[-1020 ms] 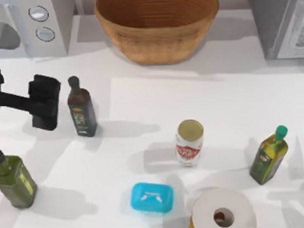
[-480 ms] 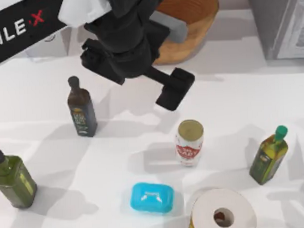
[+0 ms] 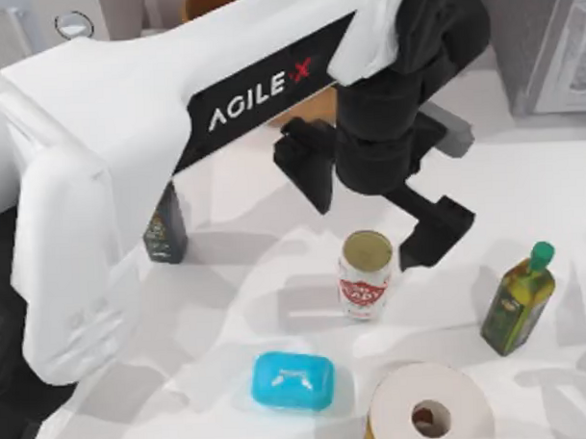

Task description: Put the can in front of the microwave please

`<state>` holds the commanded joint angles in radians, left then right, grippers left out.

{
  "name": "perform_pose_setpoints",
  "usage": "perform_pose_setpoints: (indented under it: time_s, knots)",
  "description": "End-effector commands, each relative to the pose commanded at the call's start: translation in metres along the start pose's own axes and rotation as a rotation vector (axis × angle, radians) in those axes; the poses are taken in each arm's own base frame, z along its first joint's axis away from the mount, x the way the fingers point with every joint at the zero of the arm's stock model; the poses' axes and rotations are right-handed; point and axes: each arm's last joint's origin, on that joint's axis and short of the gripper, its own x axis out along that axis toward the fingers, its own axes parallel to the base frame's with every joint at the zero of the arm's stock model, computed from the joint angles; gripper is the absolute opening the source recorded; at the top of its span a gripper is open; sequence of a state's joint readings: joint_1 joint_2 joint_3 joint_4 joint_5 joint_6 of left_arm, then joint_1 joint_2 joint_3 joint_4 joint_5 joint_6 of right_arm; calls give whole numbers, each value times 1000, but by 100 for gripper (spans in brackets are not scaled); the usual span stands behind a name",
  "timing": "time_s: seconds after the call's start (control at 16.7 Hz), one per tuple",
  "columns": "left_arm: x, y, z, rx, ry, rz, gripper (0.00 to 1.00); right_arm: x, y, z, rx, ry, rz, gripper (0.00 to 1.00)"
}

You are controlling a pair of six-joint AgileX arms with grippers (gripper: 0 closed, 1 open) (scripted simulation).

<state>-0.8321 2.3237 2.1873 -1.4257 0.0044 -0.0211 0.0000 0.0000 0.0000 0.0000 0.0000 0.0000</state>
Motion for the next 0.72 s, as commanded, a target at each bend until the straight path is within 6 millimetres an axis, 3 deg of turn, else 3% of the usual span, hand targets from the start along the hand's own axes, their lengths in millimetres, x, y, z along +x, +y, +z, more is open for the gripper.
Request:
perform_pose_setpoints:
  time_s: [0.42,0.72]
  knots:
    - [4,-1,2,2,7,0,100,0,0,0,0,0,0,100]
    - [42,-2,3,6,6,1,100,0,0,0,0,0,0,100]
